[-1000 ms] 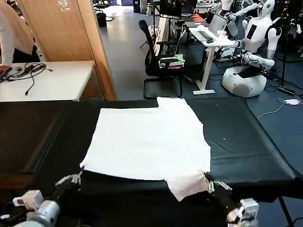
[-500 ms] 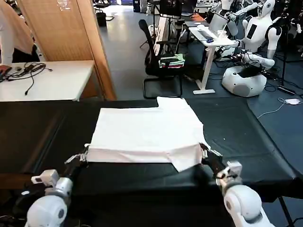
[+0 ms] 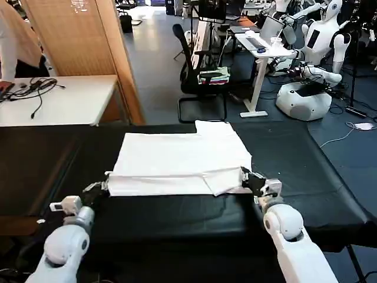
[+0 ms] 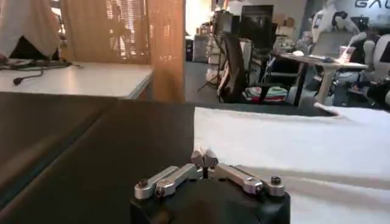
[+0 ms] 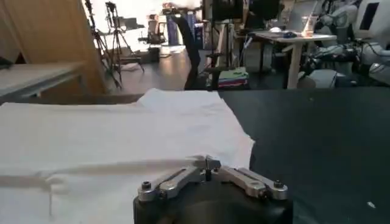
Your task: Fold and organize the clothes.
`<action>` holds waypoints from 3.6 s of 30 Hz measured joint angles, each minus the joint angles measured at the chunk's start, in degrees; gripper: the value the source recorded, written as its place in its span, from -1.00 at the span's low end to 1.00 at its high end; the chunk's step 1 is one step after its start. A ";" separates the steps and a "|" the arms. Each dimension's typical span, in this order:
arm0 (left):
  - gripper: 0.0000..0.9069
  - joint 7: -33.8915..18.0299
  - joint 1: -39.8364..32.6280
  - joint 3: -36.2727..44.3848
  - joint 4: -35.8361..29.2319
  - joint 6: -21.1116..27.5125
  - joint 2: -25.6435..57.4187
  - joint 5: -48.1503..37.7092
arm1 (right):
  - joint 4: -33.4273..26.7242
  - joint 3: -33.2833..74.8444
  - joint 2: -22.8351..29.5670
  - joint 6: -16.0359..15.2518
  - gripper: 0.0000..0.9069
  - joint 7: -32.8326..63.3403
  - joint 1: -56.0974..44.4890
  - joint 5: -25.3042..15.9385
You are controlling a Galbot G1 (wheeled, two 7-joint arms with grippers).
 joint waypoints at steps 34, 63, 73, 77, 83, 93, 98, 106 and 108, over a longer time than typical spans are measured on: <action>-1.00 2.53 9.76 -3.32 -5.10 6.00 2.82 -7.10 | 15.31 4.06 -7.06 -1.66 -0.91 0.22 -16.75 -0.71; 0.94 -4.28 29.79 -8.86 -24.88 18.18 5.95 -1.63 | 32.63 9.81 -12.34 -14.36 0.94 5.62 -33.19 3.35; 0.94 -4.62 33.12 -13.18 -31.46 21.74 3.97 -2.06 | 37.08 14.80 -14.24 -14.18 0.94 3.21 -32.05 6.97; 0.94 -3.27 31.84 -13.19 -32.59 19.91 4.10 -1.83 | 32.99 13.67 -13.89 -10.29 0.94 3.18 -24.26 6.28; 0.94 -5.73 18.28 -9.75 -26.90 17.77 6.57 -12.04 | 21.75 6.22 -12.40 -8.62 0.94 4.68 -8.13 5.44; 0.94 -5.68 -10.56 2.14 -2.97 17.37 11.19 -20.48 | -2.16 -7.44 -6.31 -8.82 0.94 6.62 16.77 3.92; 0.94 -3.74 -21.72 9.21 8.96 18.41 10.18 -20.42 | -15.64 -11.67 -2.30 -7.95 0.94 5.66 26.81 3.14; 0.94 -2.31 -33.82 16.16 23.56 20.05 8.03 -19.21 | -29.41 -14.07 2.21 -9.63 0.94 5.34 35.33 4.08; 0.94 -2.29 -35.34 16.89 25.71 20.42 7.69 -19.18 | -31.66 -14.20 3.08 -9.70 0.94 5.23 36.35 4.08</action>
